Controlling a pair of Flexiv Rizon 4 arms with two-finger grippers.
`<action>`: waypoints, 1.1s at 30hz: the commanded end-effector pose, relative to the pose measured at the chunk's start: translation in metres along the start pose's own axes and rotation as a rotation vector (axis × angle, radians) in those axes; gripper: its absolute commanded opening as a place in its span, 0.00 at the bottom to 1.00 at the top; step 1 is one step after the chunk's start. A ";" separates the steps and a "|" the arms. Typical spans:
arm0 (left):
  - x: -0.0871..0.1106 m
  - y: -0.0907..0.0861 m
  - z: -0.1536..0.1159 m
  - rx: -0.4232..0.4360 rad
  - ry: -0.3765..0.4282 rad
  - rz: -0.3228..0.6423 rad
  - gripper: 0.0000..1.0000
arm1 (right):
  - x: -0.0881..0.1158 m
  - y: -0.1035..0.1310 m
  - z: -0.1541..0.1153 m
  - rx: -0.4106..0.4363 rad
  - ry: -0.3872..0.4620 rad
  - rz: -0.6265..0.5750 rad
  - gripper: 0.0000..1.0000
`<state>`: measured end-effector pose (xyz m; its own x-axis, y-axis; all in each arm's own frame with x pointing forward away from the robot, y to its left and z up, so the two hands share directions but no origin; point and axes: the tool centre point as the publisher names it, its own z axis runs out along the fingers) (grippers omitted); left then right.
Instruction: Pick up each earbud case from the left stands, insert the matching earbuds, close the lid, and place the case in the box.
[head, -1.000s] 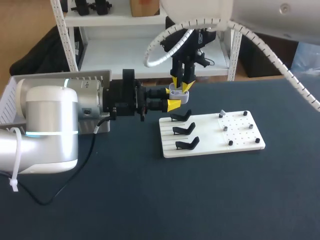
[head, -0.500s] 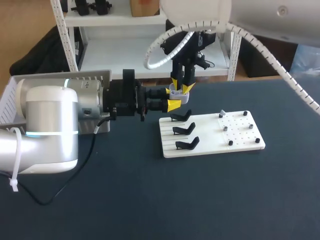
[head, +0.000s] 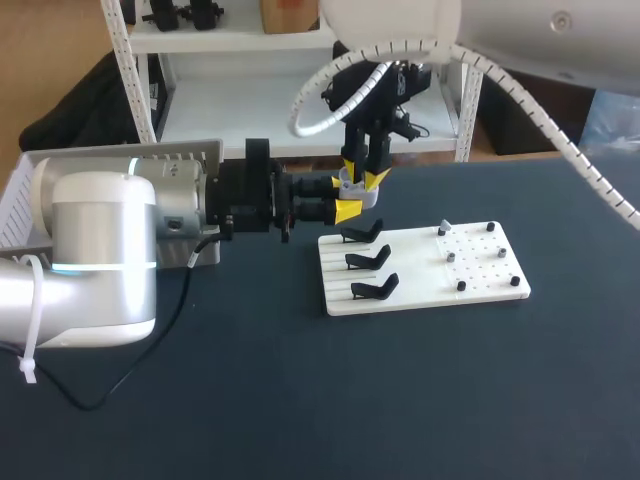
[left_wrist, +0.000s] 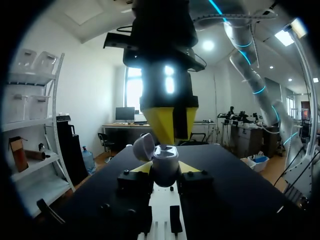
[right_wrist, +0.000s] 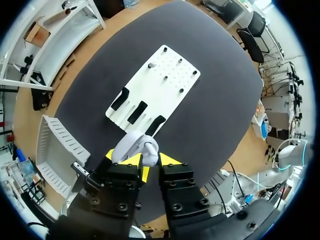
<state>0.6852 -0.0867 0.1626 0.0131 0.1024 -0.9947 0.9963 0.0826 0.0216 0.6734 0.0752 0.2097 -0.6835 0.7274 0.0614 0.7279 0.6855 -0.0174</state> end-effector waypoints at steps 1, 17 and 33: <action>0.000 -0.001 0.000 -0.005 -0.004 0.002 0.00 | 0.000 0.001 0.001 0.007 0.005 -0.001 0.00; 0.000 -0.001 0.000 -0.005 -0.004 0.002 0.00 | 0.003 0.001 -0.001 0.007 0.007 0.007 0.24; 0.000 -0.001 0.000 -0.005 -0.004 0.002 0.00 | 0.012 -0.021 -0.034 -0.125 -0.030 -0.083 0.25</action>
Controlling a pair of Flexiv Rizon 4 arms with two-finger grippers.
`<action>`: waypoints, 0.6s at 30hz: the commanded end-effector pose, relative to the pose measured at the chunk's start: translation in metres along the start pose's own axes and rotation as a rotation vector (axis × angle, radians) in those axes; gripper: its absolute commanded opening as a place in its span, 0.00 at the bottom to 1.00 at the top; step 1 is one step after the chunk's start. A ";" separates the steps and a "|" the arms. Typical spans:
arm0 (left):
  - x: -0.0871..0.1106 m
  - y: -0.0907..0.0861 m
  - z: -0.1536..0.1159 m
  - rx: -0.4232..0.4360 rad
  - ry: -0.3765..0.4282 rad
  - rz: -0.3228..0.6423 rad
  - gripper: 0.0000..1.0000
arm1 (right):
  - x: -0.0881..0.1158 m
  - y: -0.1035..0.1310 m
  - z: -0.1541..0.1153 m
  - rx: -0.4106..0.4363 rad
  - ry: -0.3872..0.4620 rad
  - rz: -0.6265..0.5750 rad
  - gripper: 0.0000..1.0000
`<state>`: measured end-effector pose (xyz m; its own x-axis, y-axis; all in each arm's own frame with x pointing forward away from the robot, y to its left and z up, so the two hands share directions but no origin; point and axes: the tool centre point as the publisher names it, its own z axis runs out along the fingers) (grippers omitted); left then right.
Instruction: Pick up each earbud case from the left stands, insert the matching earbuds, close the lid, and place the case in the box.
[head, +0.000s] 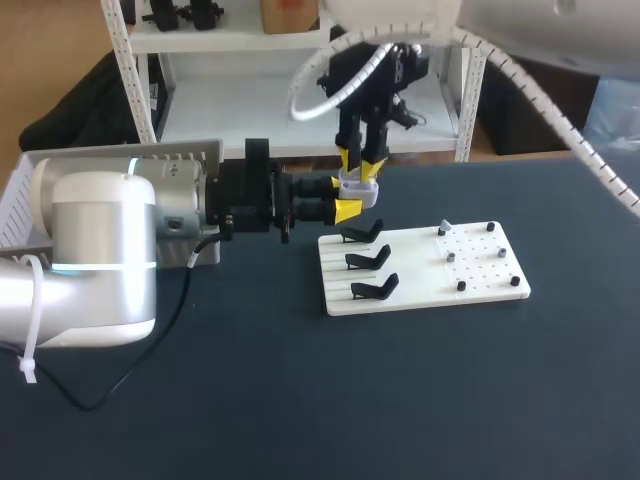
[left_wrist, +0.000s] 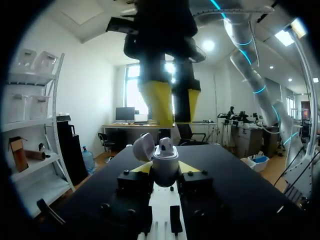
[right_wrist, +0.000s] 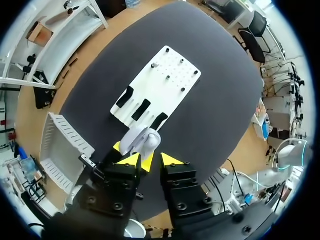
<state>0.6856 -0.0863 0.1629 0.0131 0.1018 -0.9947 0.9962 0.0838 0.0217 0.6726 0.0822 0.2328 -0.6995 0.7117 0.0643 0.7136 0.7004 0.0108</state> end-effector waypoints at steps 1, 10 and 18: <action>0.001 -0.001 0.000 -0.004 -0.003 0.002 0.00 | 0.005 -0.028 -0.015 -0.127 -0.053 -0.094 0.25; 0.001 -0.001 0.000 -0.004 -0.003 0.002 0.00 | -0.019 -0.061 -0.031 -0.434 -0.154 -0.345 0.16; 0.001 -0.001 0.000 -0.004 -0.003 0.002 0.00 | -0.027 -0.071 -0.036 -0.429 -0.221 -0.447 1.00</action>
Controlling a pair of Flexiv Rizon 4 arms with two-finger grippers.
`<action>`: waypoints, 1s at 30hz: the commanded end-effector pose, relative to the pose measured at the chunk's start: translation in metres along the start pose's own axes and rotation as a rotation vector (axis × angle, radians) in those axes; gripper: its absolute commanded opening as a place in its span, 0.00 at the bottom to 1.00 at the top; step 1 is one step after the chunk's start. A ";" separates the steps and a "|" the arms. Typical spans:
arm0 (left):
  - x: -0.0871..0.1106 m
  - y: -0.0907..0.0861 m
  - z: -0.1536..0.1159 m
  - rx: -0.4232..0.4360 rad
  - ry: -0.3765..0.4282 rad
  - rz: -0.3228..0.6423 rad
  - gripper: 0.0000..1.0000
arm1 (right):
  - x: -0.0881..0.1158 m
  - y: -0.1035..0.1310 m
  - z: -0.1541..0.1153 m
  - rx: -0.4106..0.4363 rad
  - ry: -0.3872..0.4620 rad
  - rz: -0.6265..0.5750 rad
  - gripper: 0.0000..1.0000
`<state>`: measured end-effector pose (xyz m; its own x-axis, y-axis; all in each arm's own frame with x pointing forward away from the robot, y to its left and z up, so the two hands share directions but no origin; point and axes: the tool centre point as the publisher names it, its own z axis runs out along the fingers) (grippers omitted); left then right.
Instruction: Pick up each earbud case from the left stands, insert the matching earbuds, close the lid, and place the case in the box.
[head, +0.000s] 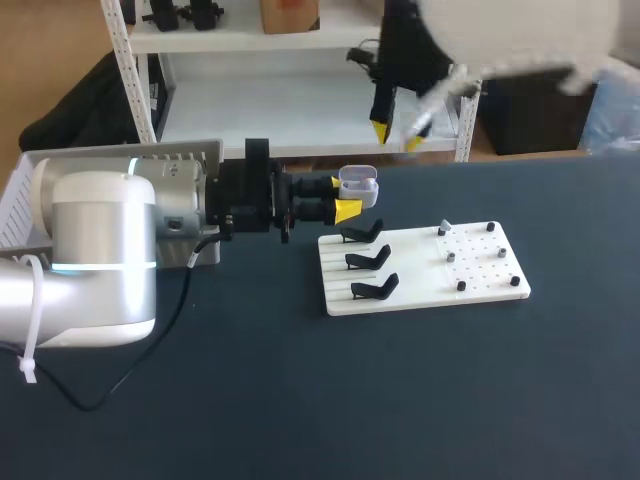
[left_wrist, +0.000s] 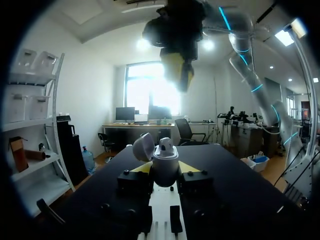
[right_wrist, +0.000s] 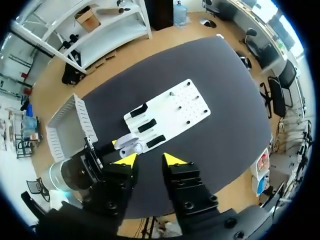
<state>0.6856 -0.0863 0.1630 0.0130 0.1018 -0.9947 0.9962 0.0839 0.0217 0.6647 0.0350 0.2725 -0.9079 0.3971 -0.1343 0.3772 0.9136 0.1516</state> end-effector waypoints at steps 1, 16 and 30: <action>0.001 -0.001 0.000 -0.004 -0.003 0.002 0.00 | 0.011 -0.031 0.000 -0.260 -0.107 -0.037 1.00; 0.001 -0.001 0.000 -0.004 -0.003 0.002 0.00 | 0.011 -0.031 0.000 -0.260 -0.107 -0.037 1.00; 0.001 -0.001 0.000 -0.004 -0.003 0.002 0.00 | -0.042 -0.063 0.045 -0.239 -0.199 -0.119 1.00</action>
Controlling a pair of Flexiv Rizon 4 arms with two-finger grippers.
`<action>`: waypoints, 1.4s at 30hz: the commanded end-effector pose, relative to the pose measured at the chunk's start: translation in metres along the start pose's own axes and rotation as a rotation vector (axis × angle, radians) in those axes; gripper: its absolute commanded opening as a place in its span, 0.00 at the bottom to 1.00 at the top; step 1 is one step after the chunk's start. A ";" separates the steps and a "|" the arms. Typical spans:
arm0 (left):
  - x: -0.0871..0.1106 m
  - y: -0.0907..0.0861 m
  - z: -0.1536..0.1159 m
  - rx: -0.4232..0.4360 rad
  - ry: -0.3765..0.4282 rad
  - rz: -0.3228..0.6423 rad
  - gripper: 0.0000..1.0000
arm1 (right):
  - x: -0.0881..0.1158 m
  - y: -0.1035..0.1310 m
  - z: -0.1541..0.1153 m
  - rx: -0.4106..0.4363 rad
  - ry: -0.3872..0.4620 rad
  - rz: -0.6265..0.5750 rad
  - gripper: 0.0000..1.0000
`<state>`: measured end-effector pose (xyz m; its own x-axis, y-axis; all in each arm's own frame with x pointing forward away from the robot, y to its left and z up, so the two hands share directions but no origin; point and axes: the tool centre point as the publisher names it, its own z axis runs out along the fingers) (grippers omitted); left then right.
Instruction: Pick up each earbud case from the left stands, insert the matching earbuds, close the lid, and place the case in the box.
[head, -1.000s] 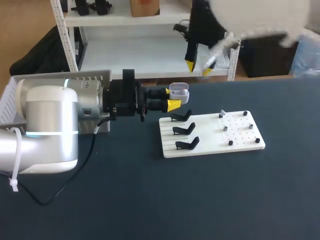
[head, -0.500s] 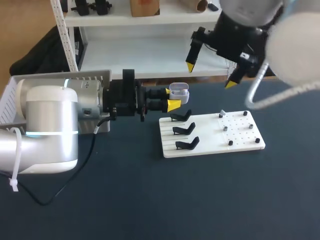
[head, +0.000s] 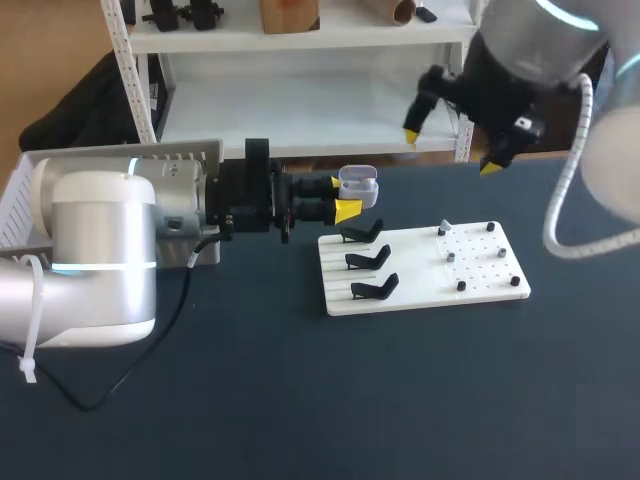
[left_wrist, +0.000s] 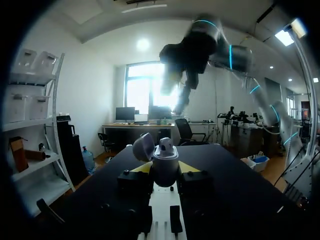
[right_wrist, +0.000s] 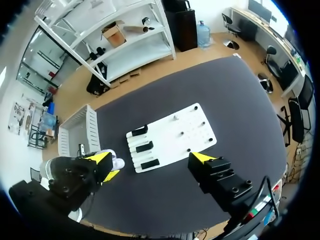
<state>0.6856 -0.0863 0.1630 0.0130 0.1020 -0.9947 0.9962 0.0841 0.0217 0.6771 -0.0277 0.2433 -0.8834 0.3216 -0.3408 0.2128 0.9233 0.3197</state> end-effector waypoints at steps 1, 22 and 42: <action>0.001 -0.001 0.000 -0.004 -0.003 0.002 0.00 | -0.007 -0.014 0.025 -0.024 -0.015 -0.001 1.00; 0.001 -0.001 0.000 -0.004 -0.003 0.002 0.00 | -0.030 -0.055 0.133 0.105 -0.036 0.031 1.00; 0.001 -0.001 0.000 -0.004 -0.003 0.002 0.00 | -0.030 -0.056 0.135 0.096 -0.034 0.031 1.00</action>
<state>0.6855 -0.0864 0.1630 0.0130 0.1021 -0.9947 0.9962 0.0840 0.0216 0.7488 -0.0596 0.1182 -0.8621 0.3555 -0.3611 0.2836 0.9291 0.2375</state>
